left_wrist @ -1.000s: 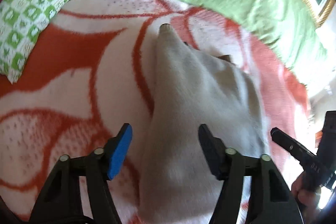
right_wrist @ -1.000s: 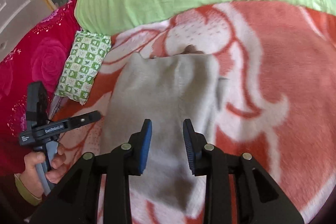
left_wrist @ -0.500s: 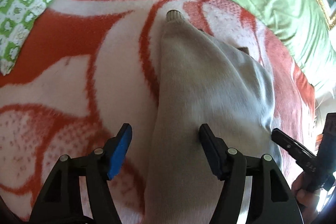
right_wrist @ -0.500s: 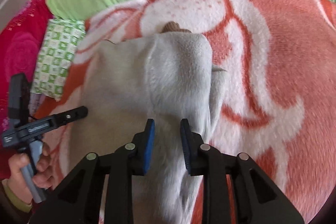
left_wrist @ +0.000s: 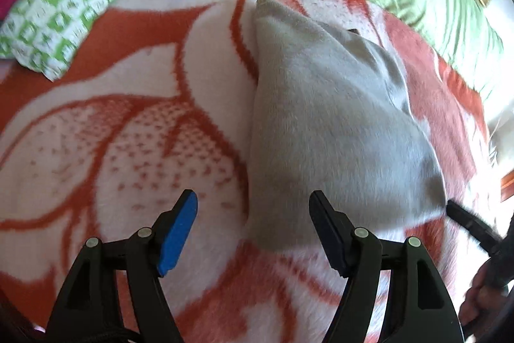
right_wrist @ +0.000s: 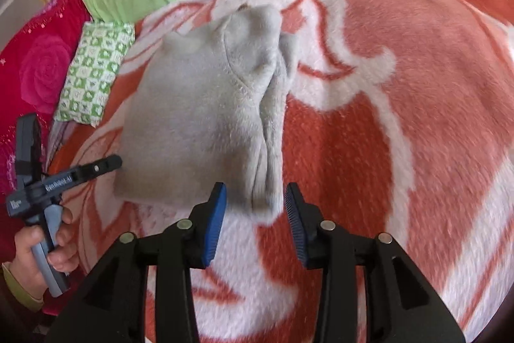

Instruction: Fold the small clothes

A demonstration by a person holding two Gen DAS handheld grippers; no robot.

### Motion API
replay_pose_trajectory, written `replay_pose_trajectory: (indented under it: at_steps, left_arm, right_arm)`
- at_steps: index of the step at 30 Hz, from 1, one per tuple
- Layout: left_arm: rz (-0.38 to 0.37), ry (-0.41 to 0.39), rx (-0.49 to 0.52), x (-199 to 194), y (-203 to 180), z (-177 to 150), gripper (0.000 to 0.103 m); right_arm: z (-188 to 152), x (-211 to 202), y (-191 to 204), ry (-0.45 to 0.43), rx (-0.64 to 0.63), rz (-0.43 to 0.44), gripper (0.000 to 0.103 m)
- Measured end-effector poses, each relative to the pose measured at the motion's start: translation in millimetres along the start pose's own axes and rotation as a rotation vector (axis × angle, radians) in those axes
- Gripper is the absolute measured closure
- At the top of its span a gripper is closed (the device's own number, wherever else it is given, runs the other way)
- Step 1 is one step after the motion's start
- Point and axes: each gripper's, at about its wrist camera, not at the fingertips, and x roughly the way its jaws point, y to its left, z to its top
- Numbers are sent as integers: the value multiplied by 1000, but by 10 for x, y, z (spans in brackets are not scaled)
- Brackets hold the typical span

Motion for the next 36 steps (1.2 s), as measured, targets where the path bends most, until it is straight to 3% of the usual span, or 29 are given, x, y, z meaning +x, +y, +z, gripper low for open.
replay_pose_trajectory:
  at_steps: [2, 5, 10, 19, 22, 25, 30, 36]
  left_arm:
    - [5, -26, 32, -133, -11, -130, 30]
    - [-2, -45, 68, -304, -34, -338, 30]
    - [18, -64, 74, -390, -71, -647, 29]
    - [96, -45, 173, -329, -195, -1067, 29]
    - [92, -65, 194, -384, -189, -1050, 28]
    - [80, -81, 172, -433, -163, -973, 21]
    - [70, -78, 120, -422, -136, -840, 21]
    - [79, -81, 128, -347, -198, -769, 20]
  right_arm:
    - [-64, -121, 55, -30, -9, -1, 61]
    - [-179, -285, 163, -78, -34, -5, 49]
    - [-398, -366, 345, -105, -100, -20, 23]
    - [-796, -209, 443, -28, -160, -71, 21]
    - [-848, -270, 497, -64, -190, -73, 21]
    - [-809, -327, 590, -80, -219, -77, 16]
    - [-680, -354, 646, -98, -241, -88, 14]
    - [-624, -238, 620, -78, -250, -91, 13]
